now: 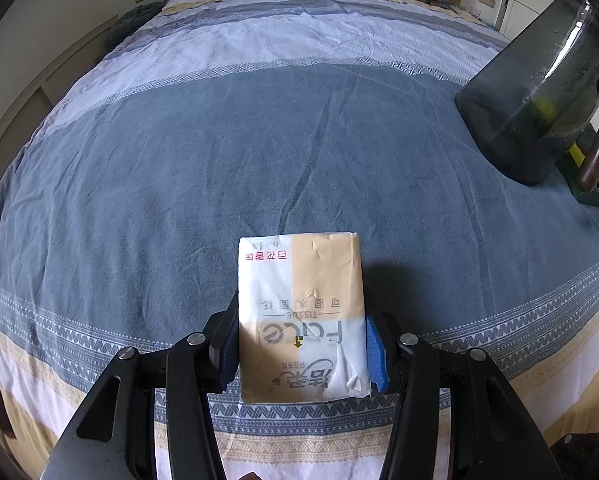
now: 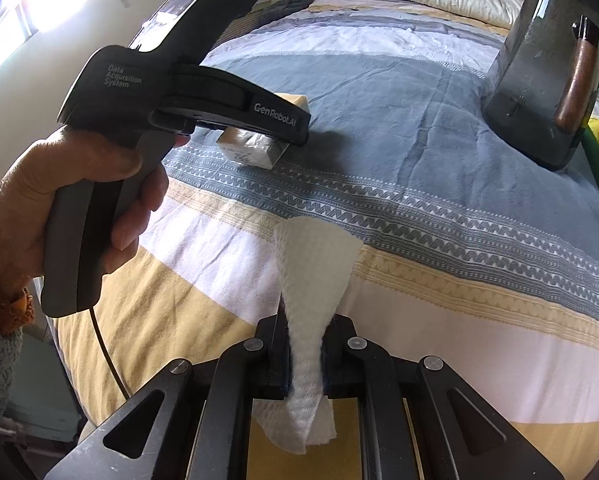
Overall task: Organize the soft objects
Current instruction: 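Lift the tissue pack with the left gripper while the right gripper carries the cloth toward the tray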
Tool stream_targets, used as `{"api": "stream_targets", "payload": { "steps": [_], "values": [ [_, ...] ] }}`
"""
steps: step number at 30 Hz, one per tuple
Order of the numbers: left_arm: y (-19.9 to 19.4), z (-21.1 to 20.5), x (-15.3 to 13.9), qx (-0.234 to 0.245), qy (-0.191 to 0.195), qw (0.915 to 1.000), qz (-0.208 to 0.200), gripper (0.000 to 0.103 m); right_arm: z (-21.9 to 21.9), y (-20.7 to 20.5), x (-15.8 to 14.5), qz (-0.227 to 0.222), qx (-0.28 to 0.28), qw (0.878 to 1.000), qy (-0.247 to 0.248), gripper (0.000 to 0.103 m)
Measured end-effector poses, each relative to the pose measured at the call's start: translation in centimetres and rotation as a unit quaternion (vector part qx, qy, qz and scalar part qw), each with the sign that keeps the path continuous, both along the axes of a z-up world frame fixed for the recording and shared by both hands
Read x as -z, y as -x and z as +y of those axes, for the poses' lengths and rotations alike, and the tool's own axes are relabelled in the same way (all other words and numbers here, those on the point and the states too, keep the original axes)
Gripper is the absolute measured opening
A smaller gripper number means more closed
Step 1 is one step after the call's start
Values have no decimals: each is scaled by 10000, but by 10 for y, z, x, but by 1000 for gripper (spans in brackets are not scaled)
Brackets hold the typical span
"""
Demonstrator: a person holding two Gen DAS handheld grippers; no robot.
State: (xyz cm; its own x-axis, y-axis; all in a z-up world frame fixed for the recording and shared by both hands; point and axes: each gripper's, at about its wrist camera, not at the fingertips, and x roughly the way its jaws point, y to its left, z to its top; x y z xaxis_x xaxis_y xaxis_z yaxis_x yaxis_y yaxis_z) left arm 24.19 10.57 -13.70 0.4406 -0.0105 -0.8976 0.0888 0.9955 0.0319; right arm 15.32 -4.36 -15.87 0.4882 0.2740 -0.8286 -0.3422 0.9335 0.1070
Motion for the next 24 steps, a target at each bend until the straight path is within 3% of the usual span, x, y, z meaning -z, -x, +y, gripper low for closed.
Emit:
{"api": "stream_targets", "payload": {
  "steps": [12,24],
  "values": [
    [23,-15,-15,23,81,9998,-159,45,-17,5,-16,-113,204,9996,133,9],
    [60,-45,-46,169,131,9981,-576,45,-59,24,-41,-322,628,9973,181,9]
  ]
}}
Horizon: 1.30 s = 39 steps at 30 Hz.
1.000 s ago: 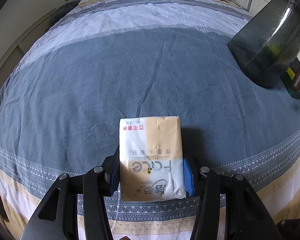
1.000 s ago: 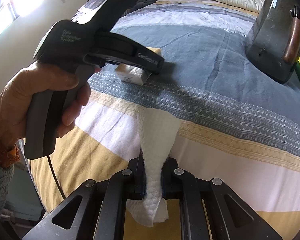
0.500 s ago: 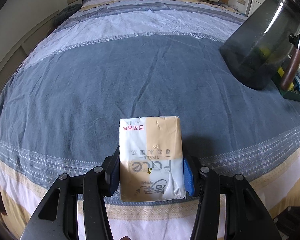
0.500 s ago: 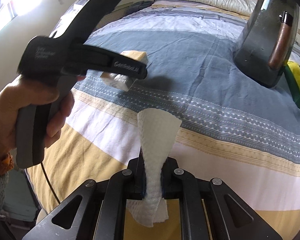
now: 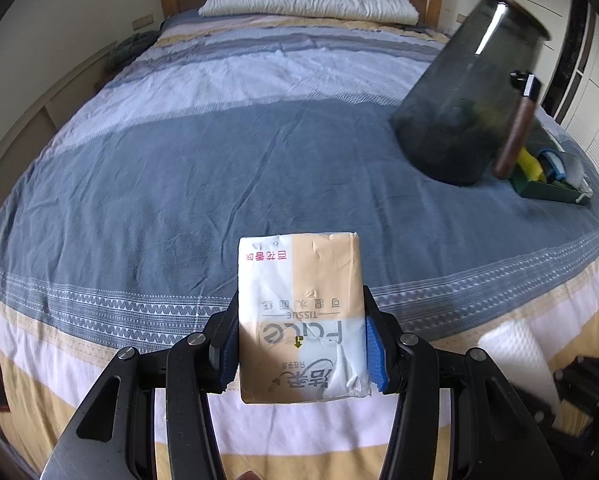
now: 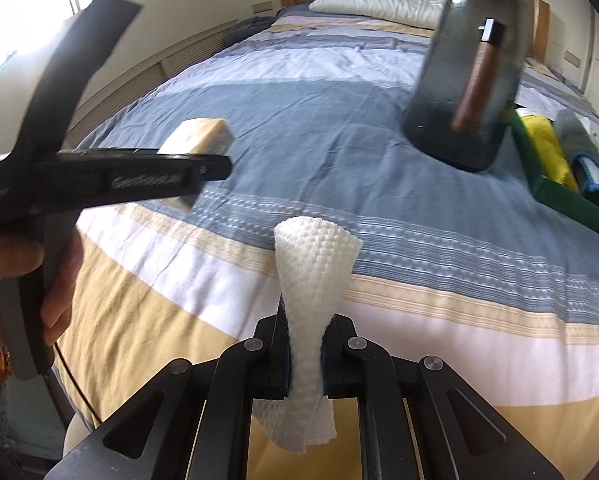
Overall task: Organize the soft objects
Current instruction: 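Lift the tissue pack with the left gripper while the right gripper carries the cloth toward the tray, then lower the tissue pack into the green tray while the right gripper lowers the cloth beside it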
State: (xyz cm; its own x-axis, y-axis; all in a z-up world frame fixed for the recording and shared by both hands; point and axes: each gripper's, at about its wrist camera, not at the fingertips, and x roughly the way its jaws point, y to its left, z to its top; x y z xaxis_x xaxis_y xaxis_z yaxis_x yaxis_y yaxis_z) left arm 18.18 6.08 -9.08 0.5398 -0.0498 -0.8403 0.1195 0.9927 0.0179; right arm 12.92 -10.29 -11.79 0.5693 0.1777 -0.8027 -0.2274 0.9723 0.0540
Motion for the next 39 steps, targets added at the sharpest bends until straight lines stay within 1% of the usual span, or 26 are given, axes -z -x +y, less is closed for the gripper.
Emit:
{"api": "stream_targets", "payload": {
  "steps": [10,16,23,32,39],
  "values": [
    [17,-29,-21,245,73,9995,-169,45,-42,20,-25,-214,391,9990,-61,9],
    [31,-60,-37,494,84,9983,-298,45,-79,38,-43,-369,640,9972,-100,9],
    [42,-114,-59,880,142,9950,-452,45,-134,60,-66,-589,985,9934,-83,9],
    [50,-190,-90,1452,213,9866,-714,45,-204,87,-96,-845,1456,9857,16,9],
    [43,-238,-99,1775,228,9805,-815,45,-244,91,-108,-927,1660,9817,83,9]
  ]
}}
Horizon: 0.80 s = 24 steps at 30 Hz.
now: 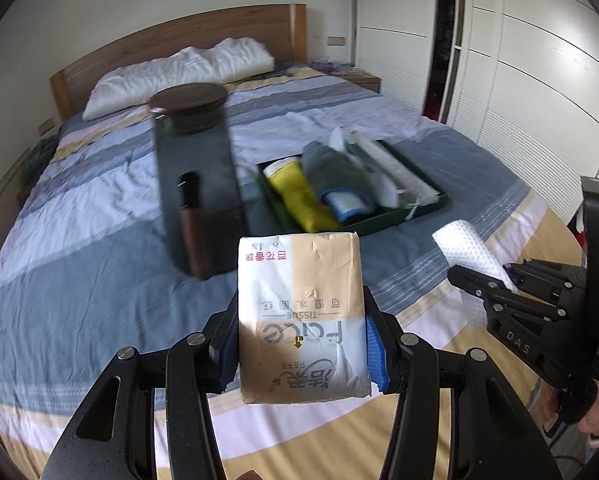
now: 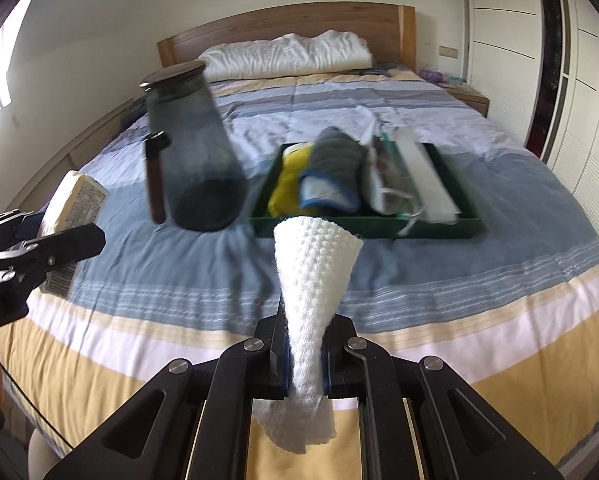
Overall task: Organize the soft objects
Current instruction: 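Lower the tissue pack into the green tray while the right gripper lowers the cloth beside it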
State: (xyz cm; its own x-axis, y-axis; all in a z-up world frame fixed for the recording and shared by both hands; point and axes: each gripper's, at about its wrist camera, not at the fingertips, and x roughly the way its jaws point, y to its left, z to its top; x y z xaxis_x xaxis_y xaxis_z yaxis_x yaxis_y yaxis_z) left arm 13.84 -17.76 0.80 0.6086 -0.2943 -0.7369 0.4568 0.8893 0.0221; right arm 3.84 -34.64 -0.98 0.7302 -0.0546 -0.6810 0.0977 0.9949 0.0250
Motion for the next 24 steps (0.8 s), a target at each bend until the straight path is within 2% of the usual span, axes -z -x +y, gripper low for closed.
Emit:
{"api": "stream_targets", "payload": {
  "steps": [8,14,21,24],
  "values": [
    [-23,-43,6,176,6,9998,36,45,-31,-21,-11,-106,80,9999,28,9],
    [-51,-68,13,171,-18,9998,88,46,-59,-59,-16,-178,74,9998,7,10],
    [-111,-93,14,-89,141,9995,251,46,-94,-123,-9,-76,116,9998,118,10],
    [-144,-98,15,-241,327,9982,435,46,-100,-153,-7,-26,42,9998,173,10]
  ]
}}
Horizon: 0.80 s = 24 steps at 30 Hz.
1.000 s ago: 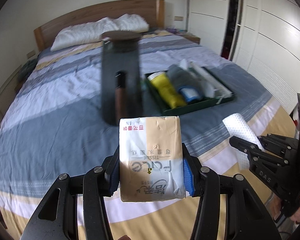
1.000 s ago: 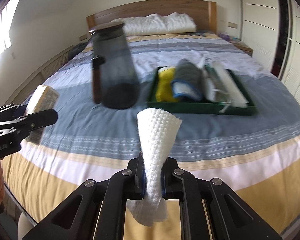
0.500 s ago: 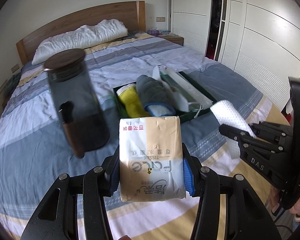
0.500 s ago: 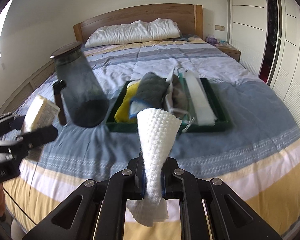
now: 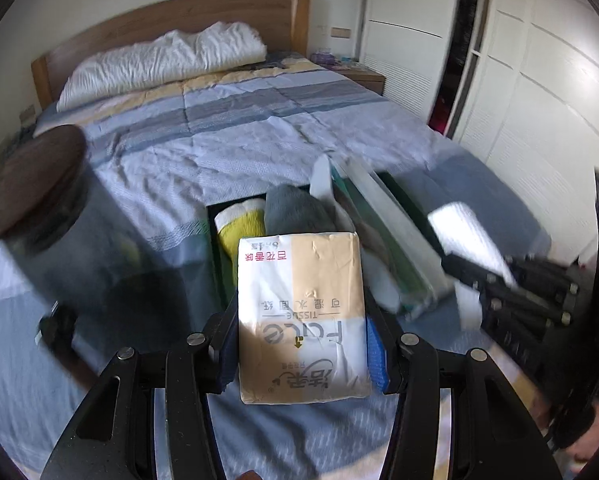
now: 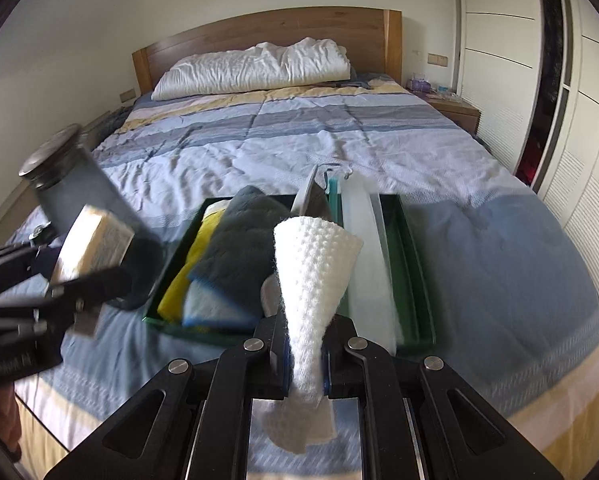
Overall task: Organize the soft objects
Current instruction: 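Lower the tissue pack into the green tray while the right gripper lowers the cloth beside it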
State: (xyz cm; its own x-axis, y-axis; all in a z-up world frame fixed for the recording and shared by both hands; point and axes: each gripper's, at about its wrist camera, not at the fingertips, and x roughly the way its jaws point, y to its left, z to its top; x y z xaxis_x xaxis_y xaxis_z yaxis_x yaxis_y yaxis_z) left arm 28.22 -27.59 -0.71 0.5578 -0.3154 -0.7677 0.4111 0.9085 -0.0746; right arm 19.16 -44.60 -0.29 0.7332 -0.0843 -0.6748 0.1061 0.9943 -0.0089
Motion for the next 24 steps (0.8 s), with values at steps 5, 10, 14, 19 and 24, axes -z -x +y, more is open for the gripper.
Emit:
{"api": "stream_targets", "payload": {
  "steps": [5,10,14,19,24],
  "values": [
    [-49,-7,-3,-251,167,9994,184,46,-12,-46,1,-69,-64,9999,46,10],
    [-75,-19,-1,-353,169,9989,246,46,-21,-75,4,-181,-72,9998,-15,10],
    [-80,-28,12,-425,94,9987,266,46,-25,-91,10,-144,-133,9998,12,10],
    [-80,-38,33,-489,-95,9983,292,46,-28,-110,21,-1,-146,9999,56,10],
    [-80,-44,50,-554,-339,9976,231,46,-31,-128,34,230,-165,9996,94,10]
  ]
}}
